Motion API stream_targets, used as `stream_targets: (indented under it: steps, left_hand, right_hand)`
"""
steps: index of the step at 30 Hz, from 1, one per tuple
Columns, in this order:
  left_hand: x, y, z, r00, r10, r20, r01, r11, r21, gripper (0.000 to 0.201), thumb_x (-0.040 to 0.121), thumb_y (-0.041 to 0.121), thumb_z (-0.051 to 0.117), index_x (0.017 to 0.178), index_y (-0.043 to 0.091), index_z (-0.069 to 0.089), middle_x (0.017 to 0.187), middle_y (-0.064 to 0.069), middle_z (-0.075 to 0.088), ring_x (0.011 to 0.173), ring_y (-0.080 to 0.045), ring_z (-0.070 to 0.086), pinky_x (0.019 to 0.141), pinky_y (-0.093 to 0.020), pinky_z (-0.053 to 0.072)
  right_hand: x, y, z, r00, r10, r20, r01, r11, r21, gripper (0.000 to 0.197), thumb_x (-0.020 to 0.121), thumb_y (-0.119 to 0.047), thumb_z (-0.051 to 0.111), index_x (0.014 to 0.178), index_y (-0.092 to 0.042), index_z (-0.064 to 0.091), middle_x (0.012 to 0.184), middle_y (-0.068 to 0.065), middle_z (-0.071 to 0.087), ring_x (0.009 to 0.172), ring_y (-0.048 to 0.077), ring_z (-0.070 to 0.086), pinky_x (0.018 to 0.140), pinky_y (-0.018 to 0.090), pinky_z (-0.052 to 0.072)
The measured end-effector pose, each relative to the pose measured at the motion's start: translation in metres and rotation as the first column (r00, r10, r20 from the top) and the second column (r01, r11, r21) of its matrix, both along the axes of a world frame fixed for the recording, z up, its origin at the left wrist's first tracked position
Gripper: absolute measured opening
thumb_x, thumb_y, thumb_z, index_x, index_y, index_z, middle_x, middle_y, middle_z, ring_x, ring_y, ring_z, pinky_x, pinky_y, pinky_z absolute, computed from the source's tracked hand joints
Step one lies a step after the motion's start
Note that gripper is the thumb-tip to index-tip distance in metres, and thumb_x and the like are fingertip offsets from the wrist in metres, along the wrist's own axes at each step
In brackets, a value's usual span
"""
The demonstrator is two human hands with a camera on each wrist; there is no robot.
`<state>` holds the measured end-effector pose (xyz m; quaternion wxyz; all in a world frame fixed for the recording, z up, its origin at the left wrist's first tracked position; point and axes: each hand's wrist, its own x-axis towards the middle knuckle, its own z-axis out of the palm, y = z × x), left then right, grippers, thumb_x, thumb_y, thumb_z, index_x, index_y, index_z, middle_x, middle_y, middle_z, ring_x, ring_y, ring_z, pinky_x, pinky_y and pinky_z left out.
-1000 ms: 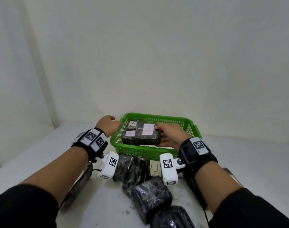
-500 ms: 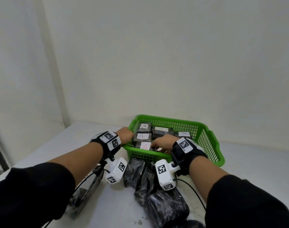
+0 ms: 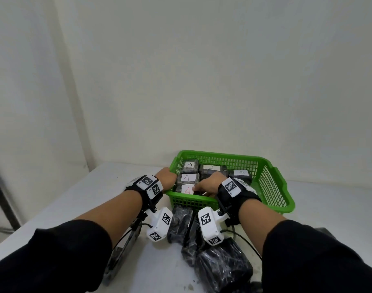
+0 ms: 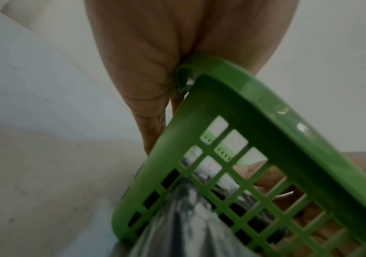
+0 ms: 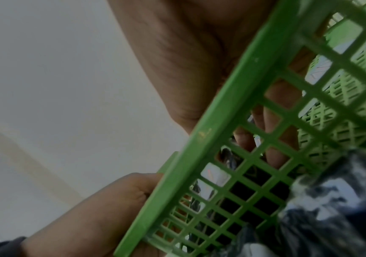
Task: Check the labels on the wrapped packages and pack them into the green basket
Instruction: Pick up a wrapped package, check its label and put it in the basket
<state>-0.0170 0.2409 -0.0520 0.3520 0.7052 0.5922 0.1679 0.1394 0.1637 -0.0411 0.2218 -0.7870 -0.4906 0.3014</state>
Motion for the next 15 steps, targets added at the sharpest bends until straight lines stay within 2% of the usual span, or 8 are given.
stream_targets:
  steps: [2, 3, 5, 6, 9, 11, 13, 15]
  left_hand:
    - [0.001, -0.002, 0.001, 1.000, -0.009, -0.026, 0.009, 1.000, -0.002, 0.036, 0.101, 0.007, 0.043, 0.129, -0.012, 0.054, 0.086, -0.009, 0.052, 0.094, -0.023, 0.046, 0.062, -0.024, 0.040]
    - [0.001, -0.005, 0.003, 0.999, -0.013, -0.042, 0.013, 1.000, -0.001, 0.037, 0.101, 0.007, 0.042, 0.130, -0.012, 0.054, 0.087, -0.010, 0.052, 0.094, -0.023, 0.046, 0.060, -0.023, 0.039]
    - [0.000, -0.011, 0.008, 0.997, -0.024, -0.072, 0.024, 1.000, 0.003, 0.037, 0.102, 0.008, 0.041, 0.129, -0.011, 0.054, 0.081, -0.008, 0.050, 0.094, -0.022, 0.045, 0.057, -0.016, 0.034]
    - [-0.001, -0.013, 0.010, 0.996, -0.029, -0.087, 0.029, 1.000, -0.006, 0.036, 0.102, 0.010, 0.041, 0.129, -0.011, 0.055, 0.079, -0.006, 0.049, 0.094, -0.022, 0.045, 0.056, -0.015, 0.032]
    - [-0.004, -0.019, 0.015, 0.996, -0.019, -0.085, 0.016, 0.999, -0.037, 0.029, 0.102, 0.022, 0.048, 0.115, -0.002, 0.058, 0.081, -0.009, 0.050, 0.084, -0.025, 0.053, 0.055, -0.020, 0.040]
    - [-0.009, -0.024, 0.017, 0.999, 0.012, -0.045, -0.016, 0.996, -0.083, 0.044, 0.099, 0.038, 0.053, 0.121, 0.000, 0.054, 0.094, -0.013, 0.056, 0.080, -0.029, 0.059, 0.062, -0.031, 0.054]
    - [-0.014, -0.029, 0.021, 0.995, 0.000, -0.098, -0.006, 0.998, -0.060, 0.063, 0.098, 0.051, 0.048, 0.134, -0.001, 0.049, 0.120, -0.019, 0.059, 0.097, -0.032, 0.063, 0.082, -0.037, 0.057]
    - [-0.019, -0.035, 0.027, 0.981, -0.026, -0.193, 0.027, 1.000, 0.004, 0.071, 0.100, 0.055, 0.041, 0.137, -0.005, 0.048, 0.134, -0.025, 0.057, 0.117, -0.036, 0.060, 0.097, -0.039, 0.051]
  right_hand:
    - [0.001, -0.003, 0.002, 1.000, 0.002, -0.005, -0.002, 1.000, -0.006, 0.050, 0.083, -0.037, 0.085, 0.117, -0.001, 0.076, 0.115, 0.009, 0.078, 0.105, 0.024, 0.075, 0.093, 0.038, 0.062]
    - [0.002, -0.005, 0.004, 1.000, 0.005, -0.014, -0.005, 1.000, -0.004, 0.048, 0.084, -0.035, 0.084, 0.116, -0.002, 0.076, 0.115, 0.007, 0.078, 0.102, 0.023, 0.076, 0.087, 0.034, 0.063]
    - [0.001, -0.012, 0.010, 0.998, 0.013, -0.059, -0.012, 1.000, 0.014, 0.039, 0.088, -0.026, 0.079, 0.116, 0.001, 0.074, 0.107, 0.006, 0.076, 0.087, 0.019, 0.076, 0.062, 0.023, 0.060]
    - [0.001, -0.015, 0.014, 0.997, 0.005, -0.072, -0.004, 1.000, 0.017, 0.036, 0.091, -0.023, 0.076, 0.116, 0.002, 0.072, 0.101, 0.007, 0.075, 0.076, 0.016, 0.073, 0.057, 0.022, 0.057]
    - [0.006, -0.024, 0.021, 0.996, 0.002, -0.093, 0.005, 0.997, 0.081, 0.039, 0.093, -0.024, 0.075, 0.116, 0.007, 0.071, 0.101, 0.015, 0.073, 0.073, 0.023, 0.067, 0.078, 0.035, 0.062]
    - [0.007, -0.033, 0.026, 0.997, 0.008, -0.078, 0.004, 0.988, 0.152, 0.047, 0.091, -0.026, 0.075, 0.120, 0.011, 0.069, 0.093, 0.015, 0.064, 0.075, 0.027, 0.060, 0.074, 0.038, 0.056]
    - [0.009, -0.044, 0.033, 0.999, 0.044, -0.008, -0.042, 0.979, 0.198, 0.049, 0.090, -0.030, 0.075, 0.121, 0.008, 0.071, 0.094, 0.018, 0.064, 0.084, 0.031, 0.062, 0.074, 0.034, 0.046]
    - [0.010, -0.058, 0.040, 0.997, 0.072, 0.021, -0.075, 0.970, 0.233, 0.046, 0.090, -0.036, 0.076, 0.123, -0.005, 0.072, 0.114, 0.011, 0.070, 0.105, 0.028, 0.065, 0.085, 0.031, 0.046]
